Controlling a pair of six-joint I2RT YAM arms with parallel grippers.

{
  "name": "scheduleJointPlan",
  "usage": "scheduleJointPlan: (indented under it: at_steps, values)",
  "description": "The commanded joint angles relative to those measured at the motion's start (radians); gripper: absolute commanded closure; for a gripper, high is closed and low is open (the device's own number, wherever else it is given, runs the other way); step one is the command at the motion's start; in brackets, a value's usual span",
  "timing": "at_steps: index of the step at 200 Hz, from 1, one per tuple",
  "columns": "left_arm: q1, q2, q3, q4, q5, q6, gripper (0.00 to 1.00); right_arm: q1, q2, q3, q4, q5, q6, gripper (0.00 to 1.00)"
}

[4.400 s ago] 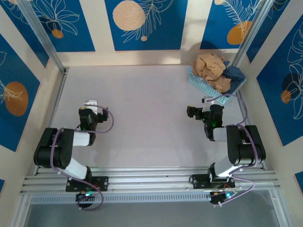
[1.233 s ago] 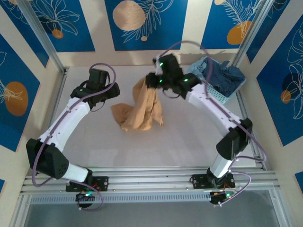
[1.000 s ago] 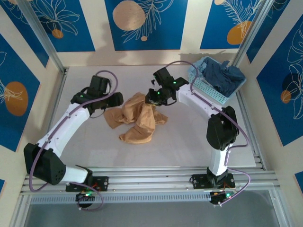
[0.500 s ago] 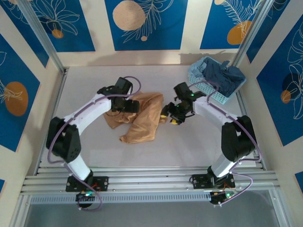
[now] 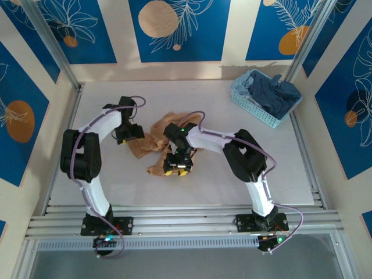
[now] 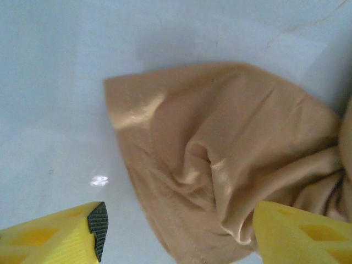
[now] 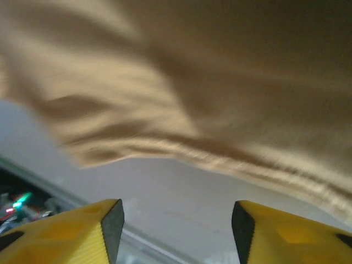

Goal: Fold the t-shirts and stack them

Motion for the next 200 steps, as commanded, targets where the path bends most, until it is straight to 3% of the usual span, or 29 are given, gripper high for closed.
scheduleJointPlan:
  at_steps: [1, 17, 36, 58, 88, 133, 144, 156, 172, 200]
  values:
    - [-0.006, 0.025, -0.038, 0.021, 0.041, -0.026, 0.33, -0.028, 0.001, 0.04, -0.049, 0.03, 0.016, 0.56]
    - [-0.007, 0.03, -0.071, 0.062, 0.06, -0.041, 0.44, -0.054, -0.006, 0.029, -0.036, 0.049, 0.026, 0.76]
    - [-0.007, 0.043, -0.092, 0.101, 0.066, -0.055, 0.72, -0.088, -0.04, -0.002, -0.03, 0.096, 0.026, 1.0]
    - [-0.007, 0.024, -0.1, 0.114, 0.034, -0.08, 1.0, -0.149, -0.13, -0.063, -0.019, 0.165, 0.016, 1.0]
    - [-0.007, -0.095, -0.108, 0.111, -0.013, -0.106, 1.0, -0.28, -0.273, -0.139, -0.042, 0.261, -0.028, 1.0]
    - [-0.007, -0.273, -0.089, 0.063, -0.052, -0.124, 1.0, -0.561, -0.396, -0.166, -0.08, 0.29, -0.121, 1.0]
    - [-0.007, -0.298, -0.088, 0.053, -0.046, -0.127, 1.0, -0.56, -0.402, -0.134, -0.11, 0.295, -0.14, 1.0]
    - [-0.007, -0.315, -0.089, 0.032, -0.047, -0.131, 1.0, -0.479, -0.41, -0.119, -0.115, 0.307, -0.146, 1.0]
    - [-0.007, -0.356, -0.091, 0.012, -0.07, -0.139, 1.0, -0.324, -0.402, -0.121, -0.092, 0.308, -0.151, 0.81]
    - [-0.007, -0.455, -0.054, 0.011, -0.099, -0.135, 1.0, -0.077, -0.331, -0.092, -0.009, 0.239, -0.175, 0.39]
